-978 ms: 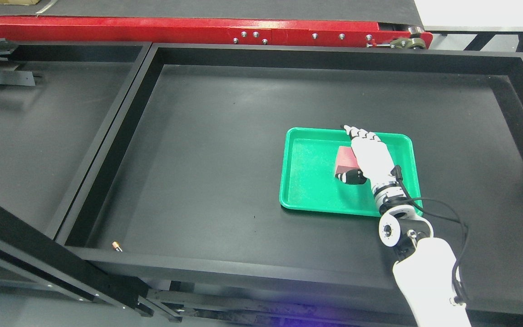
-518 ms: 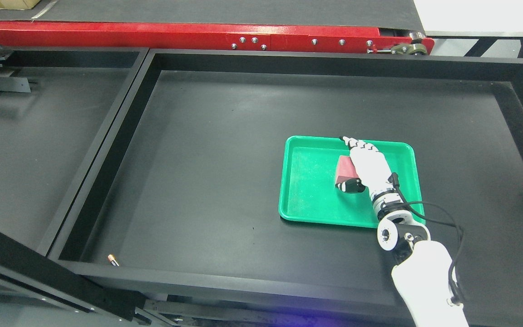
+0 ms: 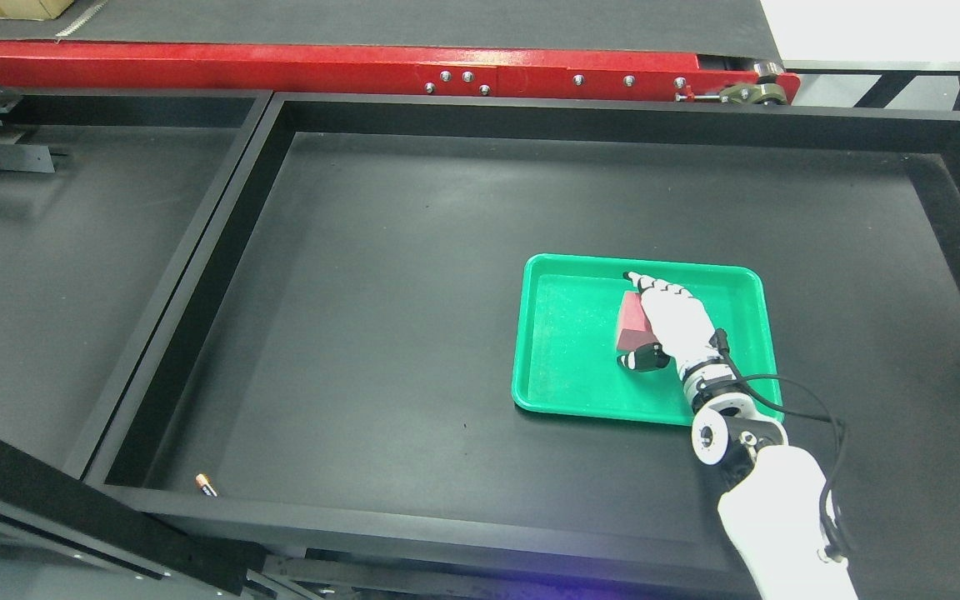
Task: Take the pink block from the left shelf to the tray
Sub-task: 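Close the right hand fingers around the pink cube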
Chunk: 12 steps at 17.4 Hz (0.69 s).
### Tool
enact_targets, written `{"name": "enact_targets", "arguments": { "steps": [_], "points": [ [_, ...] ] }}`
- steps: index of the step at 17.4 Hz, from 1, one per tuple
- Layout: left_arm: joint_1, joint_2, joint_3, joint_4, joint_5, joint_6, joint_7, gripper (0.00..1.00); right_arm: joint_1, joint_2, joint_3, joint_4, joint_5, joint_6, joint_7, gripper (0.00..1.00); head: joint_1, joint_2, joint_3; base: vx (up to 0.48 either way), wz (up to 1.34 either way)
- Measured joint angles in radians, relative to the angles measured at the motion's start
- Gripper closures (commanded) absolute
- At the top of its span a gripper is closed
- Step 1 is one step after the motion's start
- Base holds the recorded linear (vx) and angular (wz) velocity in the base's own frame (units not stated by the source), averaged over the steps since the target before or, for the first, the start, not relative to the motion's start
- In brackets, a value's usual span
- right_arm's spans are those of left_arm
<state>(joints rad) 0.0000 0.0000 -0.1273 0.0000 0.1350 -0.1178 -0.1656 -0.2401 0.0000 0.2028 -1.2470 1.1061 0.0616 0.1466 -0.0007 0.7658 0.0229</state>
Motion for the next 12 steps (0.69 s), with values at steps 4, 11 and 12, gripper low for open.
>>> {"name": "enact_targets", "arguments": {
  "steps": [4, 11, 12],
  "points": [
    [0.000, 0.000, 0.000, 0.000, 0.000, 0.000, 0.000, 0.00, -0.006, 0.000, -0.002, 0.008, 0.000, 0.002, 0.002, 0.43, 0.0000, 0.000, 0.000, 0.000, 0.00],
    [0.000, 0.000, 0.000, 0.000, 0.000, 0.000, 0.000, 0.00, -0.013, 0.000, -0.004, 0.016, -0.003, 0.003, 0.004, 0.95, 0.0000, 0.000, 0.000, 0.000, 0.00],
    [0.000, 0.000, 0.000, 0.000, 0.000, 0.000, 0.000, 0.00, -0.013, 0.000, -0.004, 0.017, -0.004, 0.002, 0.005, 0.96, 0.0000, 0.000, 0.000, 0.000, 0.00]
  ]
}}
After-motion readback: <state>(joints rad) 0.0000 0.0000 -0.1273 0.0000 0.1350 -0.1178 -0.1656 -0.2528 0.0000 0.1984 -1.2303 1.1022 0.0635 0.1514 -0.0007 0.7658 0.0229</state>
